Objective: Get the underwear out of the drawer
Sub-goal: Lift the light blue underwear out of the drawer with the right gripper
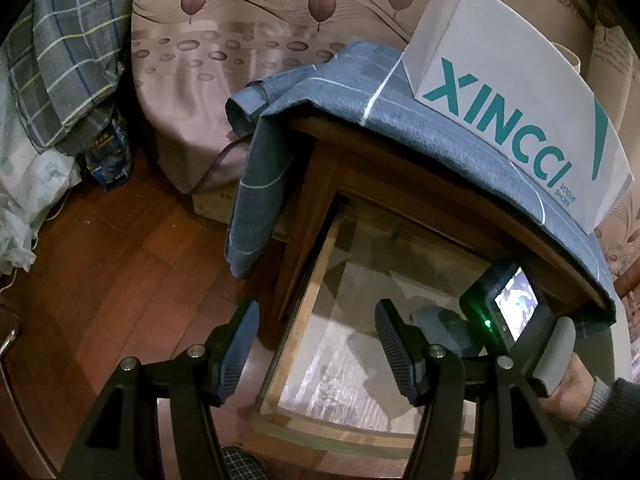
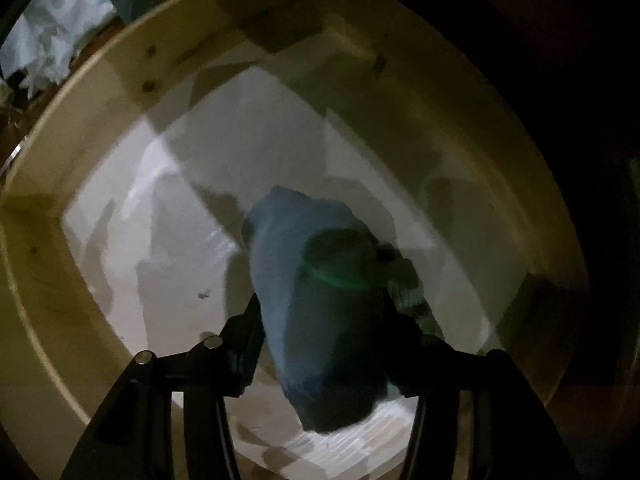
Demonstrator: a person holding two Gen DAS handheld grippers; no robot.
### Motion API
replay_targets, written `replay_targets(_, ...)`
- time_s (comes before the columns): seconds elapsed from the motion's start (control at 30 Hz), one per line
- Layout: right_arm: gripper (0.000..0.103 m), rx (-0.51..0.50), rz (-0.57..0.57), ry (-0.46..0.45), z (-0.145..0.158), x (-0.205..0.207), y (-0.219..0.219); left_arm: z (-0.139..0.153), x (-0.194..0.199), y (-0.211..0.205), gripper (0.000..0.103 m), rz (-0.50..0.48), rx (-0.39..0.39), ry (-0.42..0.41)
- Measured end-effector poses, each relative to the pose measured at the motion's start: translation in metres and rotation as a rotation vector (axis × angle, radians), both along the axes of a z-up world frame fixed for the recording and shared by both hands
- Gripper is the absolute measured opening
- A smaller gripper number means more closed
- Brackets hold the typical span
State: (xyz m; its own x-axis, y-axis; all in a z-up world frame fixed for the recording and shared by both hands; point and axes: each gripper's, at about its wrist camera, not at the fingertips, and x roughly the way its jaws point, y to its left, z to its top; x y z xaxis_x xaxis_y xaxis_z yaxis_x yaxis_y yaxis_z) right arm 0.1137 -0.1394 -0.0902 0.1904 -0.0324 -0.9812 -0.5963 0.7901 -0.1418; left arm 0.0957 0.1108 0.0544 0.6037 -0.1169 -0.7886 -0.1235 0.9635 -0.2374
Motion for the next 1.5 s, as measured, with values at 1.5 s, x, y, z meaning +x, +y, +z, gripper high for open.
replay_targets(1.5, 0.035, 0.273, -0.521, -0.083, 0.089, -0.081, -0.084, -0.004, -0.003, -0.037, 0.062, -0.107, 0.154, 0.022)
